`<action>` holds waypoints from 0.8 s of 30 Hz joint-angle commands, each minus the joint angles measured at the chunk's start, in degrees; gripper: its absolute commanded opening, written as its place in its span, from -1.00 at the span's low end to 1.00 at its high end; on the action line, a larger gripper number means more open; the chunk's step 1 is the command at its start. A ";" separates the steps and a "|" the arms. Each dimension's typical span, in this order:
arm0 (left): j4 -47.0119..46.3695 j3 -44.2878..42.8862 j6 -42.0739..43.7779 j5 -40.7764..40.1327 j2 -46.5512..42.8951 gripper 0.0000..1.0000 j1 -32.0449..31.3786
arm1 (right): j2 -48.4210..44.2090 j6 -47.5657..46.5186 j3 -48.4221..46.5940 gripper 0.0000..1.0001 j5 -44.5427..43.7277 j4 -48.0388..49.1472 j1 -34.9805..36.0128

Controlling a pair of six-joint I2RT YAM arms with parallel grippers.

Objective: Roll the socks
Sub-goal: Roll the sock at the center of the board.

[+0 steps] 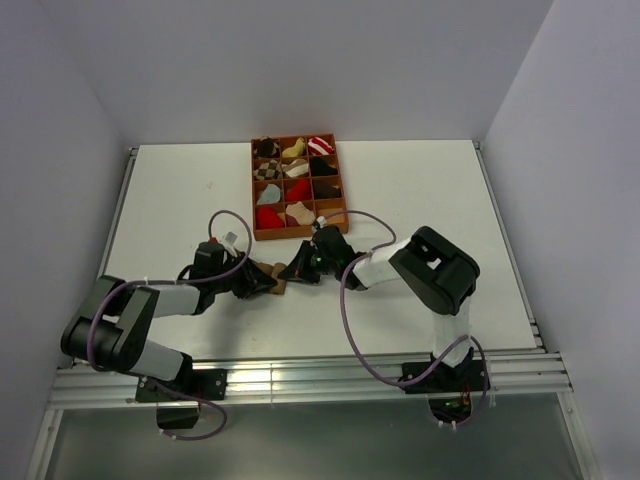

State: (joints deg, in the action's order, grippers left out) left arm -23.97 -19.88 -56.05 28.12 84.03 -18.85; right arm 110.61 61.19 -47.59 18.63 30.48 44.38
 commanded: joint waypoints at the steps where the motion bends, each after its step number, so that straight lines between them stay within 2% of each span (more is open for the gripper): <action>1: 9.10 0.02 4.01 -5.43 -3.16 -0.29 -0.31 | -2.67 -3.97 -1.71 -1.00 -3.51 -10.96 0.62; 2: 10.24 -0.16 4.46 -7.79 -5.52 -0.20 -0.40 | -2.94 -4.06 -2.76 -1.00 -3.60 -14.54 0.62; 3: 12.78 -0.68 4.72 -8.95 -6.85 -0.03 -0.48 | -3.20 -4.58 -3.46 -1.00 -4.13 -16.66 0.62; 7: 20.33 -2.62 6.92 -17.64 -14.76 0.19 -3.29 | -3.65 -6.95 -9.77 -1.00 -8.86 -28.78 2.02; 8: 21.84 -3.14 7.18 -22.18 -17.90 0.20 -4.25 | -3.47 -7.39 -11.10 -1.00 -9.66 -34.12 2.29; 14: 28.79 -7.01 11.04 -37.05 -25.66 0.24 -15.84 | -2.15 -6.88 -18.05 -1.00 -11.69 -47.06 4.13; 18: 29.59 -9.29 12.98 -41.99 -24.36 0.25 -22.35 | -0.92 -6.17 -21.39 -1.00 -11.87 -53.32 4.13; 24: 28.45 -11.24 15.00 -49.12 -20.84 0.15 -32.37 | 1.71 -6.52 -27.19 -1.00 -12.74 -61.23 4.22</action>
State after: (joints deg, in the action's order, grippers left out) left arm 4.58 -29.10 -43.79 -14.31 62.48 -47.37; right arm 110.43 55.61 -72.16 9.02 -21.71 48.21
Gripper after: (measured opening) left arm 0.579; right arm 0.031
